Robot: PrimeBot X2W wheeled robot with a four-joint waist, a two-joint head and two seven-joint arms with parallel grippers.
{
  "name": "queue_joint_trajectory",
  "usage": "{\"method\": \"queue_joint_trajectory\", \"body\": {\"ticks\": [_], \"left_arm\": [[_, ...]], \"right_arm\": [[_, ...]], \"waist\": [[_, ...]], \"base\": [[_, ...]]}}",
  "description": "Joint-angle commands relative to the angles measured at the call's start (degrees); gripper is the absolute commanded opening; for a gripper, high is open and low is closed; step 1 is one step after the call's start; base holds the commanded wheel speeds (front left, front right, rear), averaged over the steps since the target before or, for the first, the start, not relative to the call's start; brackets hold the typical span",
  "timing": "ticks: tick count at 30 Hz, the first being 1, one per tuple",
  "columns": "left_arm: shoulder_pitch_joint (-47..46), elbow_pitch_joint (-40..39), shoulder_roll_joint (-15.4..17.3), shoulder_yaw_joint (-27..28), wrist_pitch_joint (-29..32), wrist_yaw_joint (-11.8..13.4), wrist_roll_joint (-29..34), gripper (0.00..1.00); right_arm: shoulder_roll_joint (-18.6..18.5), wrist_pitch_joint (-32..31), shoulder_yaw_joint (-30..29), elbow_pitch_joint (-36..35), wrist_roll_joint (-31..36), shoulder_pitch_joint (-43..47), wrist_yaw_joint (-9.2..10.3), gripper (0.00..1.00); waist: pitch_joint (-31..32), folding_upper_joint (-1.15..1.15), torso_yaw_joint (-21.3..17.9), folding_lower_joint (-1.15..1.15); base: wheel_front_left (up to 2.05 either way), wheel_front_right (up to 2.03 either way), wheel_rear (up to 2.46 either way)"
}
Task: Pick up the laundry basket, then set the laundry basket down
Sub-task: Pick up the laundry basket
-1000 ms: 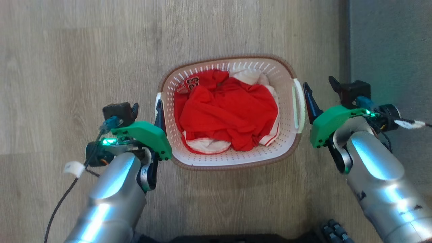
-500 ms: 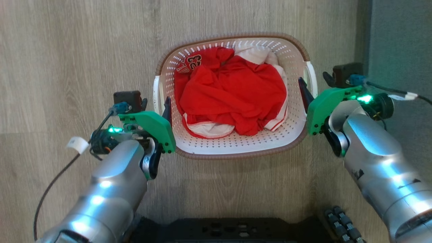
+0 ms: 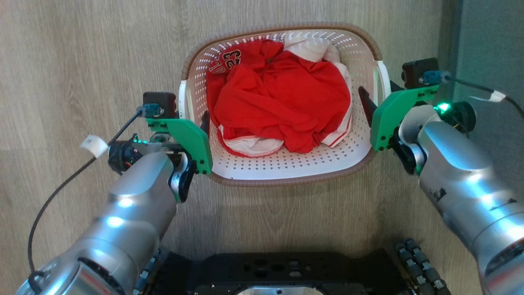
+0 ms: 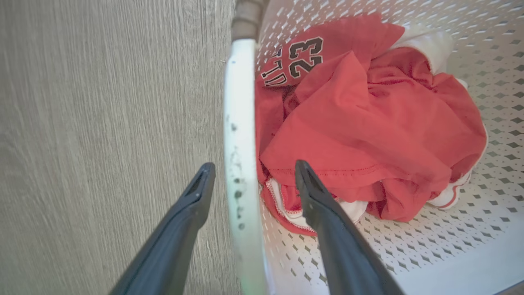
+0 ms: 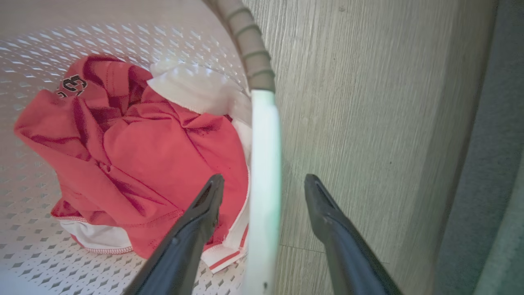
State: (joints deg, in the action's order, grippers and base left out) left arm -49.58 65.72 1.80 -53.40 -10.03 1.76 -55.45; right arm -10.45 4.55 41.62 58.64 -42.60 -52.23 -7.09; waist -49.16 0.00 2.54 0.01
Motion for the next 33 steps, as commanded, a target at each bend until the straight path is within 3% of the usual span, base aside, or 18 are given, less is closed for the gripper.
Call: {"method": "queue_joint_trajectory", "body": {"ticks": [1, 18, 33], "left_arm": [[0.02, 0.07, 1.08, -0.20, 0.60, -0.11, -0.71, 1.00], [-4.39, 0.86, 1.08, -7.82, 4.41, 0.70, -4.85, 1.00], [-5.45, 0.60, 1.08, -11.66, 4.28, 1.06, -8.30, 1.00]], "right_arm": [[-0.15, -0.47, 1.50, 0.05, -0.86, 1.70, -0.40, 1.00], [-0.02, -2.50, 7.90, 3.02, -6.97, -2.45, -0.40, 1.00], [-0.31, -1.52, 12.09, 4.05, -10.46, -4.01, -0.40, 1.00]], "waist": [[-0.64, 0.00, 0.07, -0.01], [-3.46, 0.00, 0.31, -0.01], [-4.37, 0.00, 0.76, -0.01]], "base": [[0.00, 0.00, 0.00], [0.00, 0.00, 0.00], [0.00, 0.00, 0.00]]}}
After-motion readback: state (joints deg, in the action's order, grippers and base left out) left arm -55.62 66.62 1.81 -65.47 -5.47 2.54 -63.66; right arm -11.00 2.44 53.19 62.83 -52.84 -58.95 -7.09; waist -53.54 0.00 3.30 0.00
